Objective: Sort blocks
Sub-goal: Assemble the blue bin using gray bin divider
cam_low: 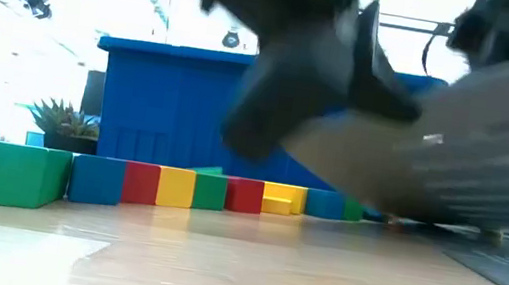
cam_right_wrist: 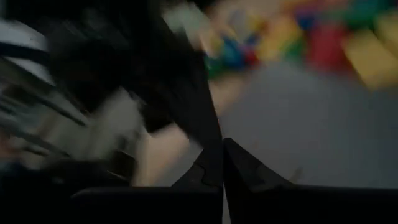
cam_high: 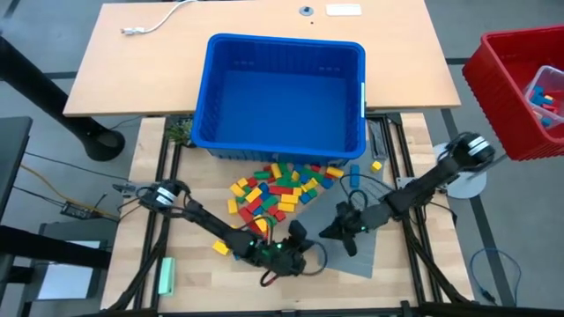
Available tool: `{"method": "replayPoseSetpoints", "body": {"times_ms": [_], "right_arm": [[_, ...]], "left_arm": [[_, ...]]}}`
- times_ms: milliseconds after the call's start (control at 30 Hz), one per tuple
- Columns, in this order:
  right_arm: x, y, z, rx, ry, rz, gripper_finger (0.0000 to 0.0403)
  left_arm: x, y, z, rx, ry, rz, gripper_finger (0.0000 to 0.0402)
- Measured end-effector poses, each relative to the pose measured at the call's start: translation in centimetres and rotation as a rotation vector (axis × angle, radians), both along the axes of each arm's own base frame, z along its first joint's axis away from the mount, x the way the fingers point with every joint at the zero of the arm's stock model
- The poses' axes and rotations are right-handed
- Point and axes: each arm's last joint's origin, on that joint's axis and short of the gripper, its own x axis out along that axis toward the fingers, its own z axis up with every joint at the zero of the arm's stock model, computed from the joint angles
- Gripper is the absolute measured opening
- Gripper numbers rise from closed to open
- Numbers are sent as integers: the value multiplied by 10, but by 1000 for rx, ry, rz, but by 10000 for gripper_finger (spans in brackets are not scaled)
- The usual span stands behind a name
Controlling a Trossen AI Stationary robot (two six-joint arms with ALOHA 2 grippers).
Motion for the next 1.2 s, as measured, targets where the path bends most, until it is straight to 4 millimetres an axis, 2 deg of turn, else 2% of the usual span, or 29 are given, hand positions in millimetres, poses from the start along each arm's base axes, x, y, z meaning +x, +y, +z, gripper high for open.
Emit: {"method": "replayPoseSetpoints", "body": {"times_ms": [100, 300, 433, 533, 733, 1000, 1200], "right_arm": [[-5, -1, 44, 22, -179, 16, 0], [-21, -5, 118, -25, -464, 13, 0], [-27, -5, 152, -88, -494, 20, 0], [-27, -2, 171, -144, -464, 38, 0], [-25, -2, 200, -252, -346, 41, 0], [-37, -8, 240, -296, -396, 29, 0], [-42, -13, 262, -358, -389, 6, 0]], "left_arm": [[0, -5, 23, 8, 25, -22, 8], [2, -11, 71, 31, 65, -33, 8], [2, -16, 102, 15, 92, -24, 8], [1, -16, 135, -45, 64, 4, 8], [-14, -11, 198, -155, 54, 57, 8], [-34, -1, 254, -300, -26, 112, 9], [-62, 17, 287, -433, -95, 145, 9]]}}
